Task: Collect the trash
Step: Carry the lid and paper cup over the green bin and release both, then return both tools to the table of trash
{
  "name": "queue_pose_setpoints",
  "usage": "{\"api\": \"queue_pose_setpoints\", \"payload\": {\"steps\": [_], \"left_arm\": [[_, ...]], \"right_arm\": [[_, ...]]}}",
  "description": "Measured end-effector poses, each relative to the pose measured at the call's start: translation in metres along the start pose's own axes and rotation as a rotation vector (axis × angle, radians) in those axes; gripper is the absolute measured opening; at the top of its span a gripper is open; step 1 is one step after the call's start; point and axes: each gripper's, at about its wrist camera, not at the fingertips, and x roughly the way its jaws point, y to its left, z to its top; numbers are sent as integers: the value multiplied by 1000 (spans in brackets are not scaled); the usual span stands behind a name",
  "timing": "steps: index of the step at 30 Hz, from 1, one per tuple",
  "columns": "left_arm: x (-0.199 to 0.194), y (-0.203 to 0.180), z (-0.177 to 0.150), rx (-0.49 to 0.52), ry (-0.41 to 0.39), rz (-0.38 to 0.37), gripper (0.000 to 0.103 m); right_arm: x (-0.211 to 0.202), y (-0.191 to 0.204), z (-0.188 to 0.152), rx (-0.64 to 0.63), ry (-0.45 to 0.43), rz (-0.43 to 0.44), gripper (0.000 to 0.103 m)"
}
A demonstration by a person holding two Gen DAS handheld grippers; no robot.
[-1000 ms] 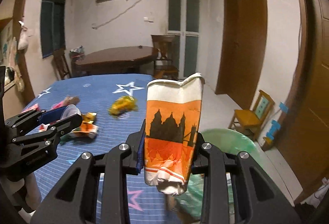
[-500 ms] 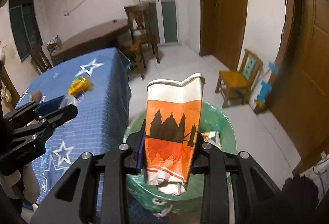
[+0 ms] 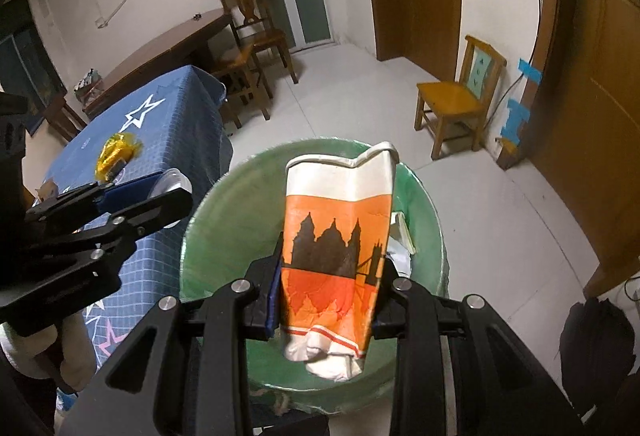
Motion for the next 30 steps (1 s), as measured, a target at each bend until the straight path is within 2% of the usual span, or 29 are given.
{"api": "queue_pose_setpoints", "payload": {"steps": [6, 14, 15, 16, 17, 18, 24, 30], "left_arm": [[30, -4, -3, 12, 24, -8, 42], [30, 6, -6, 0, 24, -7, 42], [31, 6, -5, 0, 29, -6, 49], [32, 7, -6, -2, 27, 2, 58], [31, 8, -6, -2, 17, 11, 71], [30, 11, -7, -4, 1, 29, 73], [30, 20, -10, -20, 10, 35, 73], [12, 25, -19, -29, -4, 28, 73]], "right_arm": [[7, -12, 1, 7, 8, 6, 29], [8, -14, 4, 3, 4, 12, 30], [8, -14, 4, 4, -1, 12, 31], [6, -16, 5, 14, -11, 20, 45], [3, -20, 5, 31, -32, 23, 61], [0, -22, 5, 39, -46, 18, 62], [-3, -25, 3, 56, -54, 26, 62], [-15, -9, -3, 36, -82, 33, 62]]}}
